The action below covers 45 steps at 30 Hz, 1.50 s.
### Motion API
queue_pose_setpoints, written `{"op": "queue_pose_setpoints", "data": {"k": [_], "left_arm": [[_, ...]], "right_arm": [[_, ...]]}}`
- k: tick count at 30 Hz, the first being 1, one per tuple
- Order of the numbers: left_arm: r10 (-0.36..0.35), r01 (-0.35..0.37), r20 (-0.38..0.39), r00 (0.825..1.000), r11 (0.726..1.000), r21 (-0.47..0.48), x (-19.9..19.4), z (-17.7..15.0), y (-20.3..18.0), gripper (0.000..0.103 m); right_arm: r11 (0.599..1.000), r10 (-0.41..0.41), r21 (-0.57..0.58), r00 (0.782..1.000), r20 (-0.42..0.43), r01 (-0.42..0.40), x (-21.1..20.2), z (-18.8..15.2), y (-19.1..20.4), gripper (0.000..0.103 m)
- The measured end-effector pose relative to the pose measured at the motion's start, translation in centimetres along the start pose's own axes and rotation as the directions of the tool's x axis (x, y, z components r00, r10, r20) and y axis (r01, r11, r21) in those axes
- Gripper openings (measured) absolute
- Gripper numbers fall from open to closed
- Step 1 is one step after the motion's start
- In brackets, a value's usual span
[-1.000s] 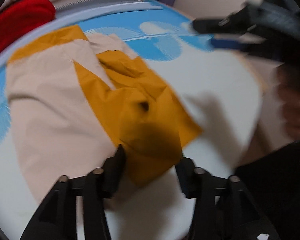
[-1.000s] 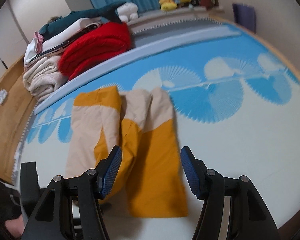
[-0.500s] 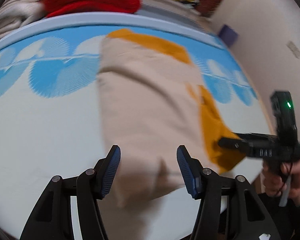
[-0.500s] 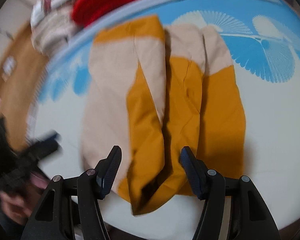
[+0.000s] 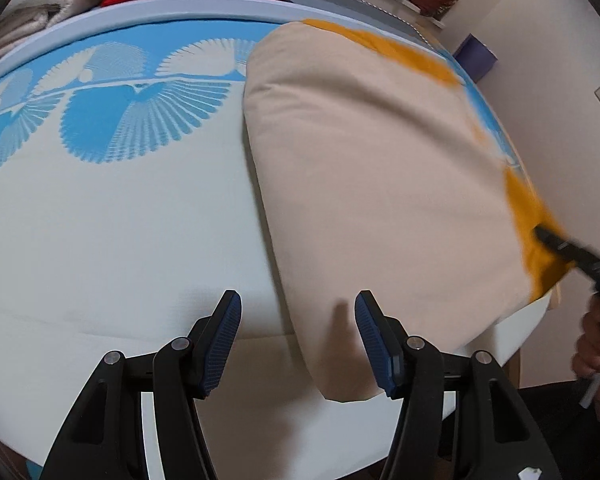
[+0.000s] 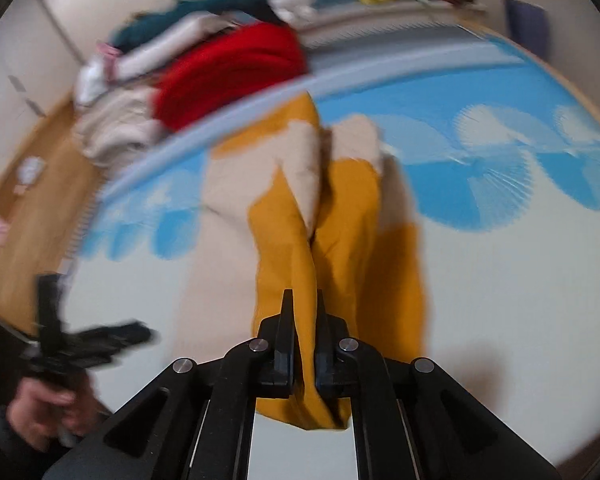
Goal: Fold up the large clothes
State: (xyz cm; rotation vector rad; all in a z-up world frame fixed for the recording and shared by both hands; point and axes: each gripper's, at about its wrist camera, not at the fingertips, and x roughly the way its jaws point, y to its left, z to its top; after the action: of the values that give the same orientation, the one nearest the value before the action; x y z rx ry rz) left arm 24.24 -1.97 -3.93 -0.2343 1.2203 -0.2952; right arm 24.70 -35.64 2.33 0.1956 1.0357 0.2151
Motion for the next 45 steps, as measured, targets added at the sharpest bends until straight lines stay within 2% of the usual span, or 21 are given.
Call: {"op": "queue_pose_setpoints", "data": {"k": [3,5,7,9,13,18,22,25,27,30,31,33,34,35,37,39,41,43,45], "left_arm": [[-0.031,0.031,-0.038,0.999,0.999,0.016,1.1,-0.1,-1.2,0.055],[-0.035,0.037,-0.058,0.998,0.999,0.030,1.8,-0.2,-2.0,0.055],[-0.028,0.031,-0.076,0.997,0.998,0.047,2.4,-0.4,-2.6,0.055],[0.019,-0.009,-0.125,0.992,0.997,0.083,3.8,-0.9,-3.0,0.056],[0.118,-0.090,-0.217,0.969,0.987,0.133,6.9,-1.9,-2.8,0.057],[0.195,-0.148,-0.215,0.957,0.965,0.214,8.2,-2.7,-3.8,0.058],[0.184,-0.141,-0.223,0.957,0.970,0.197,7.9,-2.8,-4.0,0.059],[0.158,-0.115,-0.228,0.961,0.975,0.192,7.1,-2.8,-4.3,0.058],[0.134,-0.095,-0.200,0.971,0.977,0.191,6.0,-2.5,-4.5,0.054],[0.090,-0.063,-0.149,0.985,0.983,0.174,4.8,-1.9,-4.5,0.053],[0.097,-0.069,-0.157,0.983,0.982,0.173,5.1,-1.8,-4.3,0.053],[0.164,-0.126,-0.212,0.963,0.975,0.183,6.8,-2.5,-3.8,0.054],[0.176,-0.138,-0.231,0.957,0.975,0.172,7.3,-2.7,-3.4,0.054],[0.179,-0.143,-0.230,0.956,0.976,0.165,7.1,-2.6,-3.3,0.054],[0.158,-0.124,-0.218,0.963,0.979,0.159,6.5,-2.4,-3.7,0.051],[0.122,-0.093,-0.188,0.975,0.983,0.156,5.6,-2.0,-4.2,0.050],[0.110,-0.085,-0.164,0.980,0.984,0.156,5.1,-1.8,-4.5,0.050],[0.103,-0.081,-0.151,0.983,0.986,0.143,4.8,-1.5,-4.6,0.050],[0.113,-0.091,-0.153,0.982,0.986,0.142,5.4,-1.2,-4.7,0.050]], "right_arm": [[0.995,-0.084,0.040,0.988,-0.130,0.090,2.7,-1.3,-2.9,0.006],[0.991,-0.125,0.024,0.979,-0.161,0.130,3.7,-1.5,-3.7,0.006],[0.991,-0.130,0.014,0.978,-0.162,0.134,4.1,-1.5,-3.8,0.006],[0.990,-0.138,0.007,0.973,-0.183,0.141,4.9,-1.6,-3.9,0.006],[0.984,-0.176,-0.035,0.946,-0.271,0.173,7.4,-2.1,-3.8,0.006],[0.966,-0.252,-0.152,0.903,-0.348,0.211,10.1,-3.5,-3.2,0.007],[0.957,-0.279,-0.183,0.887,-0.368,0.225,10.9,-3.7,-3.1,0.007],[0.952,-0.290,-0.202,0.885,-0.365,0.229,10.8,-3.7,-2.9,0.007],[0.952,-0.289,-0.208,0.886,-0.362,0.225,10.7,-3.7,-2.9,0.007],[0.950,-0.291,-0.221,0.887,-0.359,0.222,10.3,-4.1,-3.1,0.007],[0.950,-0.289,-0.221,0.887,-0.360,0.219,10.1,-4.2,-2.8,0.007],[0.954,-0.275,-0.216,0.894,-0.355,0.207,9.6,-4.1,-2.7,0.007],[0.958,-0.263,-0.207,0.898,-0.352,0.199,9.2,-4.0,-2.7,0.008],[0.964,-0.245,-0.192,0.903,-0.353,0.186,8.9,-3.9,-2.8,0.014],[0.978,-0.192,-0.146,0.909,-0.369,0.147,8.4,-3.9,-3.5,0.016],[0.978,-0.191,-0.151,0.903,-0.385,0.142,8.3,-4.3,-4.0,0.017],[0.972,-0.208,-0.188,0.887,-0.412,0.140,8.7,-5.2,-4.2,0.014],[0.965,-0.227,-0.217,0.875,-0.428,0.145,9.2,-5.8,-4.5,0.007],[0.961,-0.244,-0.229,0.865,-0.438,0.155,9.5,-6.2,-4.6,0.005]]}}
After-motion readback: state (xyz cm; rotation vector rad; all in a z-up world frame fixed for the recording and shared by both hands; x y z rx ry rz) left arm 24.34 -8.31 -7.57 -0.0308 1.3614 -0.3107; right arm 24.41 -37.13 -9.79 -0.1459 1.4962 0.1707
